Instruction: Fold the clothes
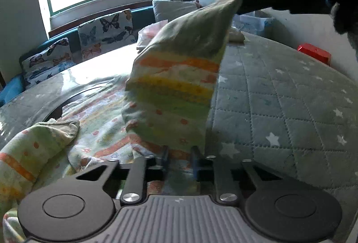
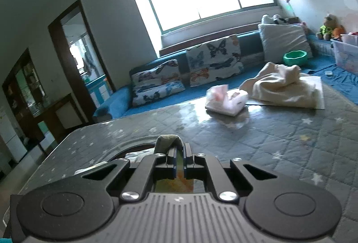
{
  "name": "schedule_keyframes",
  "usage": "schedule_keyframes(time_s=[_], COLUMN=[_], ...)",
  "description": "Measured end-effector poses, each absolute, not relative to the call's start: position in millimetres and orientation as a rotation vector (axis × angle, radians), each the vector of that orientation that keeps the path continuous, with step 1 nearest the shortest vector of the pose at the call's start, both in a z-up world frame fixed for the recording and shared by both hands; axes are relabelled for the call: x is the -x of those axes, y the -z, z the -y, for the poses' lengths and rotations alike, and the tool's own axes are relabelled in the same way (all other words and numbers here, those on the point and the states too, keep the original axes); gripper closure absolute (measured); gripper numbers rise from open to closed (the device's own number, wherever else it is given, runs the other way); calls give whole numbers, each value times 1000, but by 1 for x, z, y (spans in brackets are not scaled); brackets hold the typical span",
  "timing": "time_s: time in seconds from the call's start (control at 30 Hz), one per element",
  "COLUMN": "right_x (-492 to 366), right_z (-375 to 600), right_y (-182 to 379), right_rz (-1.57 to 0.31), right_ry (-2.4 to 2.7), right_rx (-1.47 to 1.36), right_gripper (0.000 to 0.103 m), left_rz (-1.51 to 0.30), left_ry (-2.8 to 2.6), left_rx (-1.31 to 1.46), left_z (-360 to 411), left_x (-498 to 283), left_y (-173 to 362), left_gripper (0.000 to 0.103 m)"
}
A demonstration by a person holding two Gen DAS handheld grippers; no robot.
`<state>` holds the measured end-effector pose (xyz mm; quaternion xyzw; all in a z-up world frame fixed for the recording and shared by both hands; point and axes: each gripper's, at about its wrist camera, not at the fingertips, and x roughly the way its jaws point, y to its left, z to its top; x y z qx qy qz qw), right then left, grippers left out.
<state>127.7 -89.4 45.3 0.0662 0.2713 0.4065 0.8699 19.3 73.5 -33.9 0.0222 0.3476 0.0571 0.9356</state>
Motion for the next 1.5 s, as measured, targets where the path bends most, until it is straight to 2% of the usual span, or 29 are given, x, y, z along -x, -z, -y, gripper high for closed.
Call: schedule_keyframes(time_s=[0.1, 0.33, 0.43, 0.5, 0.63, 0.8, 0.83, 0.9, 0.97, 1.0, 1.03, 1.1, 1.17, 1.23, 1.37, 1.43, 1.5], right_x=[-132, -138, -138, -138, -140, -139, -140, -142, -142, -141, -140, -136, -130, -123, -116, -116, -115], right_z=[100, 135, 151, 159, 170, 173, 172, 168, 160, 155, 150, 139, 129, 120, 115, 117, 121], right_y=[-47, -55, -55, -54, -52, -42, -39, -31, -18, -13, -7, 3, 13, 24, 42, 45, 46], right_rz=[-554, -510, -504, -505, -504, -527, -539, -570, -612, -628, -645, -670, -670, -670, -666, -657, -649], right_ry=[-817, -727, -686, -662, -627, -602, -597, -590, -596, -603, -612, -626, -634, -630, -586, -577, -570], right_rx=[-153, -171, -179, -180, -194, -155, -143, -128, -88, -64, -39, 22, 109, 187, 303, 308, 298], right_gripper=[99, 99, 99, 99, 99, 98, 96, 93, 92, 88, 78, 67, 63, 54, 55, 61, 73], left_rz=[-724, -746, -699, -702, -708, -710, -713, -716, -719, -720, -720, -722, -723, -722, -721, -722, -722], left_ry=[-83, 65, 89, 99, 121, 138, 142, 143, 143, 147, 151, 158, 165, 172, 187, 194, 200], left_rx=[-10, 61, 10, -28, -104, -140, -135, -126, -117, -117, -119, -118, -117, -119, -115, -112, -110], left_z=[-79, -77, -65, -58, -44, -38, -39, -42, -45, -45, -45, -45, -46, -46, -47, -49, -50], left_x=[-17, -6, 0, -2, -4, -7, -8, -8, -8, -7, -6, -4, -2, 0, 4, 4, 5], left_y=[33, 25, 21, 25, 31, 37, 37, 37, 36, 36, 35, 35, 34, 34, 34, 34, 34], left_gripper=[101, 102, 91, 64, 60, 62, 63, 74, 80, 83, 84, 85, 86, 86, 87, 88, 89])
